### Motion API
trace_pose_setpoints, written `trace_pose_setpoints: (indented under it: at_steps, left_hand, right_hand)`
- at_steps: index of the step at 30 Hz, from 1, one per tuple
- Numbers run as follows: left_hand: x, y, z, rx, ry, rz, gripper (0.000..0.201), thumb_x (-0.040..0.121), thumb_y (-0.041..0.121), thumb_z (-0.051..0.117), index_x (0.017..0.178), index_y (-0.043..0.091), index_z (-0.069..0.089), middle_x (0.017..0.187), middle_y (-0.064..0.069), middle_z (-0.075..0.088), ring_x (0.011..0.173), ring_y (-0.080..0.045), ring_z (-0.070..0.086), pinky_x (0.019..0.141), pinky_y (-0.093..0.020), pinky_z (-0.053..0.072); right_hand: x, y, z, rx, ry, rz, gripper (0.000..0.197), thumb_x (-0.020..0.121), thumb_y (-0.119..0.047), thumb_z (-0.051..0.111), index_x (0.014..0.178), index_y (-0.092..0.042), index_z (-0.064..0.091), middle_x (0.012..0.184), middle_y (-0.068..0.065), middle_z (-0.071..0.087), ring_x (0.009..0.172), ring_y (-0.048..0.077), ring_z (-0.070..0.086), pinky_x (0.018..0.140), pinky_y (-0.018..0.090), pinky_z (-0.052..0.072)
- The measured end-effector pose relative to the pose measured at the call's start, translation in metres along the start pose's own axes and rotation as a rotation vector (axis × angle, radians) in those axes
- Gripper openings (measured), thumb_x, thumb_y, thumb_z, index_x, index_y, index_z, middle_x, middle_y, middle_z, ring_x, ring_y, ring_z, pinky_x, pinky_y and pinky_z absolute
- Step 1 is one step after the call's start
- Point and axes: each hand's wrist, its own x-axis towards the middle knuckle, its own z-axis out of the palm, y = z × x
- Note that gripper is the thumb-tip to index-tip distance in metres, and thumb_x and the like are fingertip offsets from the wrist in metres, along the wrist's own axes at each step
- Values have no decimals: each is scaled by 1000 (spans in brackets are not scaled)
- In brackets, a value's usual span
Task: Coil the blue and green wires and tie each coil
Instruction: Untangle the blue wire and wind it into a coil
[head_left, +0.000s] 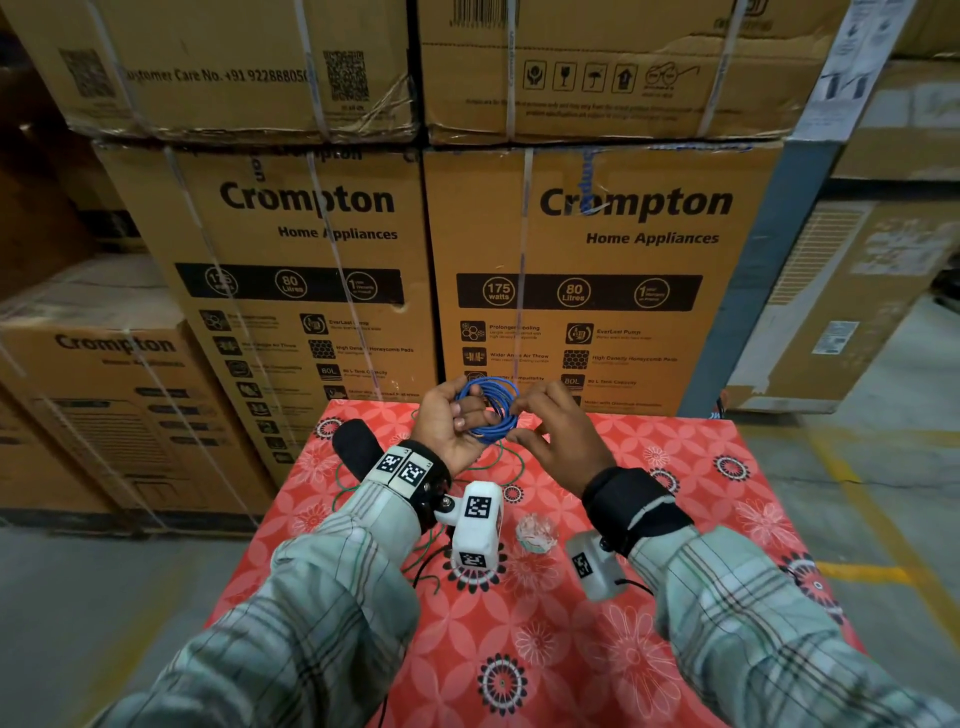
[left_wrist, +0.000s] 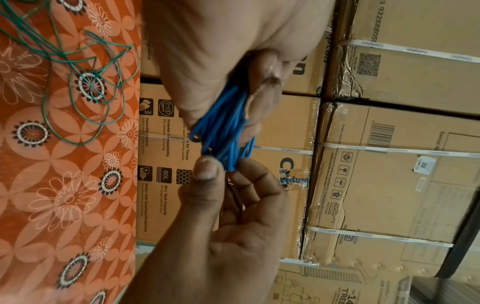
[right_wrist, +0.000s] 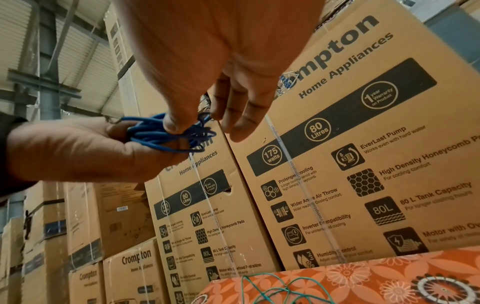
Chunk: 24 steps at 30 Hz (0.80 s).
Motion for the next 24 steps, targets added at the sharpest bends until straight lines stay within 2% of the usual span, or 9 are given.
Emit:
trace_pose_setpoints:
  at_steps: [2,4,6,9,13,16,18,20,24]
  left_hand:
    - [-1,0,3,14,5,-7,39,101,29,35,70,10,49,34,10,27,26,-5,21,49,-19,40]
    - [-2,1,4,51,1,-8,38,101,28,36,70,10,49,34,10,28,26,-5,21,47,-18,40]
    - [-4,2,3,80,-1,-8,38,100,28,37,69,10,48,34,10,26,25,-4,19,45,-17,39]
    - [-6,2,3,82,-8,-9,38,99,28,38,66,11,47,34,10,25,25,-5,19,43,-16,37]
    - [-3,1,2,47,26,9,38,98,28,38,65,12,47,34,10,25,26,-5,18,47,-17,34]
    - [1,-1,0,35,65,49,37,98,28,39,64,14,46,35,9,25,27,-6,18,51,-18,27]
    - [3,-3,0,27,67,82,34,96,27,39,64,15,44,35,9,25,27,-6,18,47,-17,24]
    - [5,-5,2,16,79,117,35,97,26,38,64,15,43,34,7,24,27,-6,19,41,-17,26]
    - [10,-11,7,29,135,162,39,99,28,36,63,16,43,33,8,24,26,-6,18,39,-18,32]
  right_hand:
    - [-1,0,0,-17,-34,20,42,86,-19,68,125,-14,52,118,0,45,106,13,49,84,37,53]
    - [0,0,-2,36,-80,76,58,87,-21,68,138,-21,40,130,0,40,115,15,50,89,34,52]
    - [0,-1,-4,133,-112,156,66,85,-24,70,140,-27,34,136,0,38,118,13,51,91,31,51]
    - [-2,-4,-4,168,-108,203,53,86,-24,69,130,-25,40,131,-1,40,110,13,56,87,30,52]
    - [-1,-4,3,205,-56,155,32,86,-9,68,115,-16,56,118,0,46,95,16,61,81,21,53]
    - [3,-4,7,444,-7,311,34,80,2,71,108,-17,65,117,5,57,84,17,66,73,24,55]
    - [4,-4,9,561,31,405,37,78,5,72,107,-17,69,118,8,60,84,18,67,75,29,57]
    - [5,-5,11,608,59,444,37,79,7,70,107,-17,70,118,8,62,89,20,68,79,32,58]
    - [6,-12,7,767,68,527,26,90,1,61,102,-19,71,114,7,67,98,19,69,82,26,56]
